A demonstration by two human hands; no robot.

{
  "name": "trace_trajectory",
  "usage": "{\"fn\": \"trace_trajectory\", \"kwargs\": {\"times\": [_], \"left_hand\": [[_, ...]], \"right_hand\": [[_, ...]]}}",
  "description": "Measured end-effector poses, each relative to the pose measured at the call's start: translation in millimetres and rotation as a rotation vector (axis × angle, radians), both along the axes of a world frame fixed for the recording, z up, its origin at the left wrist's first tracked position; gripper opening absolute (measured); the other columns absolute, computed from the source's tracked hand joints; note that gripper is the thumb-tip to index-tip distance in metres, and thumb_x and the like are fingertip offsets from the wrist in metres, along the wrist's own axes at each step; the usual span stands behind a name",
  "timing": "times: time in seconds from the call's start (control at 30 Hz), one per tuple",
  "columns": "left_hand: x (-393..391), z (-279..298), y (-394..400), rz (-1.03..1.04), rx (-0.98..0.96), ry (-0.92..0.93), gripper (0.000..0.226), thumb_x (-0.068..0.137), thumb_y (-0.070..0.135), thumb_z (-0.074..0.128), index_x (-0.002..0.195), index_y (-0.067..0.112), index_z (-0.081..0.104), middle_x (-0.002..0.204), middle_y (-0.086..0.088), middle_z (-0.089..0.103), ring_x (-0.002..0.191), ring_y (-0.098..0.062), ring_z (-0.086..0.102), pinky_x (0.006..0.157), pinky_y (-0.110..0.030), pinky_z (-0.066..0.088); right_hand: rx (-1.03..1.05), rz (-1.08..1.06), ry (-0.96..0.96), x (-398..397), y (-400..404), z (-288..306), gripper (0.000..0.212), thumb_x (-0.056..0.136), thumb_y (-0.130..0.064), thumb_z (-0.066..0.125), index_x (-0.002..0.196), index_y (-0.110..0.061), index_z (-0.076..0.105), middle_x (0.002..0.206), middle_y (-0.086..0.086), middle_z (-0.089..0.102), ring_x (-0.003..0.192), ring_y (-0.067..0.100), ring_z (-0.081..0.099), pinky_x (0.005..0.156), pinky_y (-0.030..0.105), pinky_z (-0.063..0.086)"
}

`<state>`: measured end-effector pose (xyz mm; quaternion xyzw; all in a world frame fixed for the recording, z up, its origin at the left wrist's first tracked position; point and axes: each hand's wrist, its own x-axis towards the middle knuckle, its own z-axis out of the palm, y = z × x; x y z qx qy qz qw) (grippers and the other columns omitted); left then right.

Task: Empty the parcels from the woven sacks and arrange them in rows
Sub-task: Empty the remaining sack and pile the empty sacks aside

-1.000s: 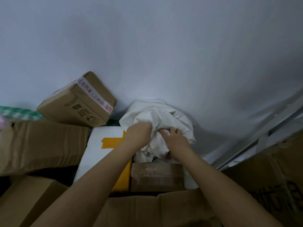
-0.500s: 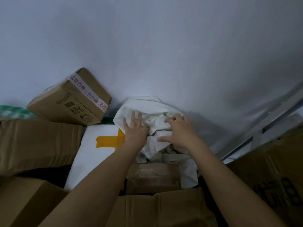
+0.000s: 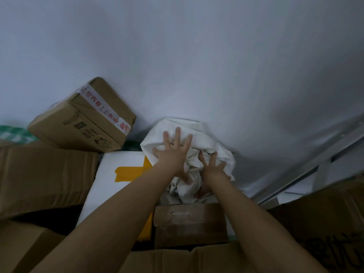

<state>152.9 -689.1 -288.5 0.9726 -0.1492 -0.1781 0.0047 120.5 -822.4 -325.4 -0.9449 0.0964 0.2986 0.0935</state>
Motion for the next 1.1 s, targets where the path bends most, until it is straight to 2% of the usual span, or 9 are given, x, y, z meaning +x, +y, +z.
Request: {"fn": "trace_trajectory", "kwargs": {"times": [0.1, 0.2, 0.3, 0.43, 0.53, 0.77, 0.9, 1.03, 1.1], "left_hand": [[2.0, -22.2, -1.4, -0.012, 0.158, -0.027, 0.111, 0.080, 0.061, 0.063, 0.151, 0.023, -0.015, 0.158, -0.016, -0.016, 0.142, -0.050, -0.003, 0.104, -0.074, 0.012], [2.6, -37.9, -5.4, -0.084, 0.329, -0.101, 0.088, 0.094, 0.054, 0.045, 0.151, 0.016, -0.010, 0.157, -0.023, 0.002, 0.139, -0.052, 0.012, 0.106, -0.071, 0.016], [6.2, -41.2, -11.1, -0.116, 0.444, -0.088, 0.086, 0.095, 0.053, 0.042, 0.152, 0.012, -0.008, 0.157, -0.024, 0.008, 0.139, -0.051, 0.015, 0.108, -0.069, 0.013], [15.9, -60.3, -13.2, -0.138, 0.504, -0.061, 0.090, 0.092, 0.058, 0.043, 0.152, 0.011, -0.006, 0.156, -0.023, 0.011, 0.141, -0.046, 0.015, 0.111, -0.064, 0.010], [20.8, -68.0, -14.7, -0.151, 0.551, -0.054, 0.094, 0.090, 0.062, 0.043, 0.151, 0.012, -0.008, 0.157, -0.022, 0.008, 0.143, -0.044, 0.012, 0.112, -0.063, 0.010], [4.7, -47.4, -4.5, -0.132, 0.503, -0.125, 0.091, 0.092, 0.063, 0.038, 0.152, 0.015, -0.009, 0.159, -0.019, 0.004, 0.144, -0.042, 0.007, 0.113, -0.064, 0.001], [-23.7, -22.7, 10.7, -0.122, 0.413, -0.216, 0.083, 0.095, 0.060, 0.033, 0.152, 0.014, -0.005, 0.159, -0.018, -0.002, 0.147, -0.035, -0.003, 0.111, -0.060, -0.009], [-48.3, 8.9, 32.9, -0.105, 0.274, -0.263, 0.073, 0.099, 0.050, 0.034, 0.153, 0.015, -0.001, 0.160, -0.016, -0.002, 0.147, -0.033, 0.000, 0.114, -0.058, -0.004], [-65.0, 30.1, 42.2, -0.088, 0.268, -0.285, 0.071, 0.099, 0.047, 0.034, 0.153, 0.015, -0.002, 0.160, -0.016, -0.004, 0.147, -0.033, 0.001, 0.115, -0.057, -0.002]], "right_hand": [[-0.026, 0.045, -0.007, 2.5, -5.6, -11.5, 0.134, 0.068, -0.059, 0.078, 0.144, -0.040, -0.031, 0.152, 0.011, -0.038, 0.140, 0.053, -0.015, 0.104, 0.071, 0.024], [-0.072, 0.131, -0.018, 9.2, -11.2, -31.9, 0.141, 0.059, -0.071, 0.075, 0.138, -0.041, -0.039, 0.149, 0.012, -0.042, 0.138, 0.056, -0.019, 0.104, 0.074, 0.022], [-0.101, 0.169, -0.021, 21.3, -13.6, -48.3, 0.143, 0.055, -0.075, 0.070, 0.126, -0.042, -0.050, 0.149, 0.014, -0.042, 0.137, 0.057, -0.020, 0.100, 0.077, 0.023], [-0.145, 0.174, 0.039, 24.7, -6.6, -49.5, 0.134, 0.072, -0.055, 0.075, 0.139, -0.036, -0.039, 0.146, 0.019, -0.044, 0.138, 0.056, -0.019, 0.104, 0.073, 0.022], [-0.148, 0.181, 0.038, 25.0, -4.7, -50.8, 0.130, 0.075, -0.051, 0.074, 0.142, -0.033, -0.036, 0.146, 0.020, -0.043, 0.138, 0.057, -0.017, 0.106, 0.072, 0.021], [-0.151, 0.179, 0.001, 18.6, -6.7, -38.8, 0.125, 0.074, -0.064, 0.066, 0.138, -0.040, -0.039, 0.150, 0.013, -0.041, 0.140, 0.054, -0.016, 0.102, 0.075, 0.024], [-0.162, 0.099, -0.026, 3.4, 1.6, 4.2, 0.101, 0.090, -0.051, 0.060, 0.147, -0.041, -0.023, 0.157, 0.012, -0.028, 0.142, 0.053, -0.009, 0.109, 0.071, 0.013], [-0.171, 0.053, 0.013, -14.8, 4.3, 49.9, 0.128, 0.076, -0.050, 0.076, 0.147, -0.030, -0.029, 0.157, 0.019, -0.023, 0.143, 0.049, -0.011, 0.109, 0.071, 0.012], [-0.137, 0.036, -0.013, -32.7, 2.3, 73.1, 0.130, 0.075, -0.046, 0.077, 0.147, -0.027, -0.029, 0.157, 0.018, -0.022, 0.145, 0.044, -0.012, 0.111, 0.069, 0.011]]}}
